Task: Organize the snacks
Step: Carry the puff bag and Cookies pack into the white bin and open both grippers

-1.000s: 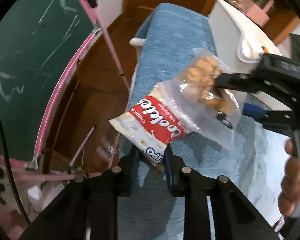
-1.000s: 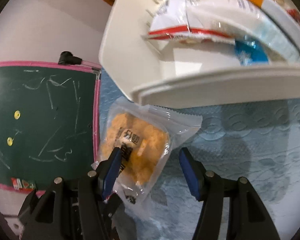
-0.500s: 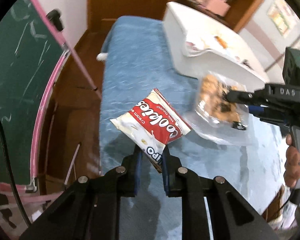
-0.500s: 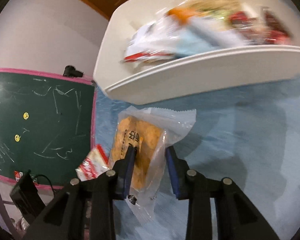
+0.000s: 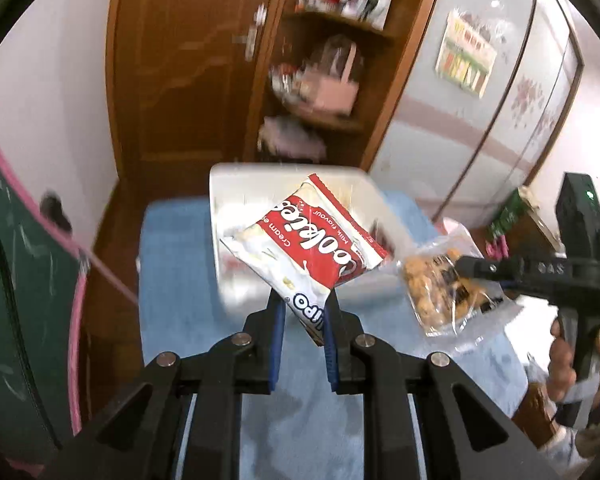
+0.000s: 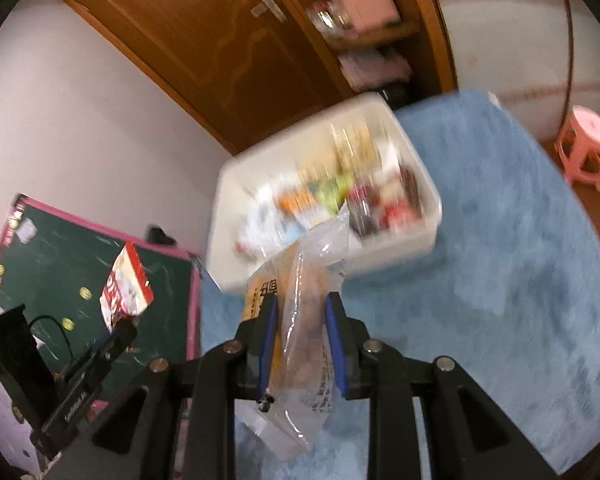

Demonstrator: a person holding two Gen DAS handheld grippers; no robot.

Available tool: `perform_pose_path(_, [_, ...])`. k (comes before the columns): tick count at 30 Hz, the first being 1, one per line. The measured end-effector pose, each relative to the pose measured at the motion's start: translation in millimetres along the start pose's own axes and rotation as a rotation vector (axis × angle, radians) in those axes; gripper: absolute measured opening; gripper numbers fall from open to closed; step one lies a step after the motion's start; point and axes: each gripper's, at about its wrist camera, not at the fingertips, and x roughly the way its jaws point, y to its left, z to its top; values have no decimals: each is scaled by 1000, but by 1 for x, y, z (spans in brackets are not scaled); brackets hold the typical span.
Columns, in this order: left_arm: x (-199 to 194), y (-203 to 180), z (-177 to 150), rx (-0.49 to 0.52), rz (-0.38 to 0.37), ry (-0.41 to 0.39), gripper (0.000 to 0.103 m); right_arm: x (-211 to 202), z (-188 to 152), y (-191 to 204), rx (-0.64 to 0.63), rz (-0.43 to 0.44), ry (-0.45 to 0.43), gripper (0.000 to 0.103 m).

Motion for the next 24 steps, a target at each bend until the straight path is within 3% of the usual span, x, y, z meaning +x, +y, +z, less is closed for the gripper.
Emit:
perform_pose_path(4, [-6,-23,48,-3,46,-80,15,-29,41,13,-66,50,-115,24])
perform_pose_path(9, [12,-38,98,-7,144,-99,15,-41,93,28,-155,45,-223,24])
perform_pose_path(14, [51,-39,127,-47,208,-58,16,-20,128,32,-202,37,-233,25])
perform_pose_path(17, [78,-36,131,-43,246,-16,19,9,143,27,-223,24,-182,28])
perform_pose_path(19, [99,-35,129,-43,269,37,34,38,149,20,-246,-14,-105,32])
perform_pose_path(21, [118,-32,123,-59,276,108,88,62,150,9,-230,-64,-15,42])
perform_pose_path(22, [123,-30,118,-74,285,126,95,68,149,4,-221,-68,11,43])
perform_pose_path(24, [126,-29,109,-91,291,131,96,75,145,-8,-199,-61,46,43])
